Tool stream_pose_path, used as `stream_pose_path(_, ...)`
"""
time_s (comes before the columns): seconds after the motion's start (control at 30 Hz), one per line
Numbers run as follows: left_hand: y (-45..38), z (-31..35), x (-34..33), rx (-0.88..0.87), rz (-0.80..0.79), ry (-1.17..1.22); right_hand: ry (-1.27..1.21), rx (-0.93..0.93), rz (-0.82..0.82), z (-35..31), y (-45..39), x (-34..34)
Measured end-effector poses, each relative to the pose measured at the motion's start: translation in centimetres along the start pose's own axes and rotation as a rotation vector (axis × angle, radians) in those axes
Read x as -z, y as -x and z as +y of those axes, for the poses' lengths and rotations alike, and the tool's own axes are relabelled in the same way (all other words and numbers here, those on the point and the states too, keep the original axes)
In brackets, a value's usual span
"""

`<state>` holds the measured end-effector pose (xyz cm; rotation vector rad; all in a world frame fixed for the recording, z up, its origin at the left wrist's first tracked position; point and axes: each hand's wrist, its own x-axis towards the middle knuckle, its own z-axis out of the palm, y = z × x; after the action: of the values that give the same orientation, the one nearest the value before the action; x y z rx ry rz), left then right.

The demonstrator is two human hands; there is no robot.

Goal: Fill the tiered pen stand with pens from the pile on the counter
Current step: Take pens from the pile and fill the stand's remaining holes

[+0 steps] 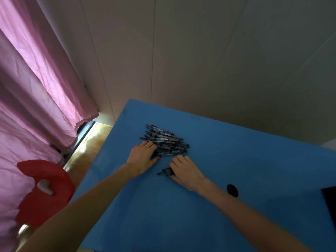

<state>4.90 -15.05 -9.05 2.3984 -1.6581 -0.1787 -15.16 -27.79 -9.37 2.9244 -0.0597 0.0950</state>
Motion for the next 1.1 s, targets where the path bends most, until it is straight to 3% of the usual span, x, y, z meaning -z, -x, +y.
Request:
stream_pose_path(0.17, -0.1, 0.1, 0.6, -0.074, -0.111, -0.042, 0.039, 0.08, -0.003, 0.6, -0.4, -0.1)
stream_pose_path(0.43, -1.2, 1.1, 2.2, -0.25, -0.363, -0.484, -0.11, 0.028, -0.186, -0.5, -1.3, 0.1)
stream_pose_path(0.73, -0.4, 2.0, 1.9, -0.319, -0.319, -0.642, -0.246, -0.029, -0.243, 0.1, -0.4, 1.1)
stream_pose_path(1.1, 0.9, 0.1, 1.8, -0.397, -0.247, -0.61, -0.251, -0.128, -0.201, 0.2, 0.2, 1.5)
